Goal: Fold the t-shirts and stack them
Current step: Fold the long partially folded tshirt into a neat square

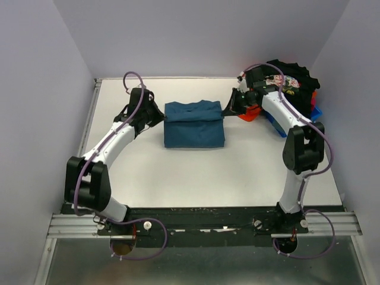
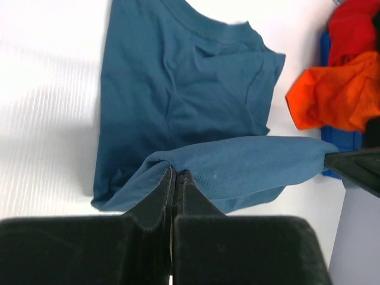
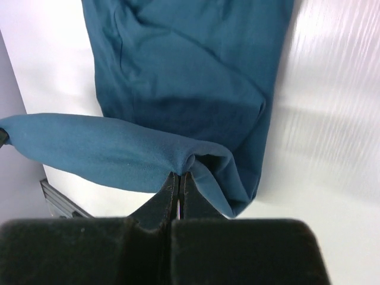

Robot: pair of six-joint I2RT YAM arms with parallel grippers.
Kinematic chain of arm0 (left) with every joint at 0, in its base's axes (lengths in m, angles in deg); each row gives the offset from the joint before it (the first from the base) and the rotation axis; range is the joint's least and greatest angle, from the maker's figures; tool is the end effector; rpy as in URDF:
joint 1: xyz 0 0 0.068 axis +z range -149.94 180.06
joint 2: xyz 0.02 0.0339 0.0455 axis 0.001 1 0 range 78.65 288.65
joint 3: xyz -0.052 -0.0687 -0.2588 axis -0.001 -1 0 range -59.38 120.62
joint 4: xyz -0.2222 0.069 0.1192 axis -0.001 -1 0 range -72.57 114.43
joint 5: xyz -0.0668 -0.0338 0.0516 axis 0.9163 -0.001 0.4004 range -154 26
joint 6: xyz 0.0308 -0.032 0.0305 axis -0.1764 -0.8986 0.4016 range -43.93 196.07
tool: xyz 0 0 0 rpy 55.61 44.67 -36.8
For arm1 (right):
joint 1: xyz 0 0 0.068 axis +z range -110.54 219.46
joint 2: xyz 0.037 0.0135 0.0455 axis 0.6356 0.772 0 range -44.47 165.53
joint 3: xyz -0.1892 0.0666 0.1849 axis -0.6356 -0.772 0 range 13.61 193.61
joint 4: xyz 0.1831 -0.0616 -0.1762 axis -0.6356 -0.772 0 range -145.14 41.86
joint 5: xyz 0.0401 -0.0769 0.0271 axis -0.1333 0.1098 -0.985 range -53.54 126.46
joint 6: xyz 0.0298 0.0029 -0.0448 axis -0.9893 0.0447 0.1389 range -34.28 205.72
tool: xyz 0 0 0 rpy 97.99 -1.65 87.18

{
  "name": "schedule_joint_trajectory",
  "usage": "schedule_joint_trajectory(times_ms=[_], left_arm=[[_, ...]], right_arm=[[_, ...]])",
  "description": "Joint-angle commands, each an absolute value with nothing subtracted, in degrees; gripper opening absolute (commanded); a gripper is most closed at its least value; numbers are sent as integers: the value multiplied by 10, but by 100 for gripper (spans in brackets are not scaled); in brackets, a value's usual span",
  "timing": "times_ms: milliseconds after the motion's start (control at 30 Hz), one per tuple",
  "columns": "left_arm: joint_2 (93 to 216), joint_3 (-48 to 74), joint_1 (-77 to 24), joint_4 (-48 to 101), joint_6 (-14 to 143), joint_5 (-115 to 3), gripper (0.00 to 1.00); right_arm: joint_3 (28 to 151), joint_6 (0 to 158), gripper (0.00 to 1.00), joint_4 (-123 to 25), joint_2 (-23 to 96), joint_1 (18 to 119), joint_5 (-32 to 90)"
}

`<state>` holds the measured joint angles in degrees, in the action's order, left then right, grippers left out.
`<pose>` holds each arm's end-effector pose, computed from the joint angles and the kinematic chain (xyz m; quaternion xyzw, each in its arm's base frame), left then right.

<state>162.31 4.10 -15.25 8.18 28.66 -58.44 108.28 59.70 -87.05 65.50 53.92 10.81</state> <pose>0.3169 -0.0902 0.2827 -0.2256 0.8629 -0.2712 0.3618 0.4070 0.1209 0.2689 0.0256 0.9300 0.3018 0.2080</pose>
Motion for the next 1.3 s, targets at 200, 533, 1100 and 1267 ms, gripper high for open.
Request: schedule_joint_trajectory(times_ms=[200, 533, 1100, 1267], left_arm=[[1849, 222, -109, 138, 275, -575, 0], [2010, 351, -89, 194, 275, -515, 53], [1957, 223, -95, 210, 354, -545, 64], [1996, 256, -98, 178, 357, -536, 62]], right_arm=[[1351, 573, 1, -942, 875, 497, 77], [1484, 534, 70, -888, 998, 483, 38], [1275, 621, 60, -827, 872, 532, 227], [1250, 615, 59, -825, 864, 544, 249]])
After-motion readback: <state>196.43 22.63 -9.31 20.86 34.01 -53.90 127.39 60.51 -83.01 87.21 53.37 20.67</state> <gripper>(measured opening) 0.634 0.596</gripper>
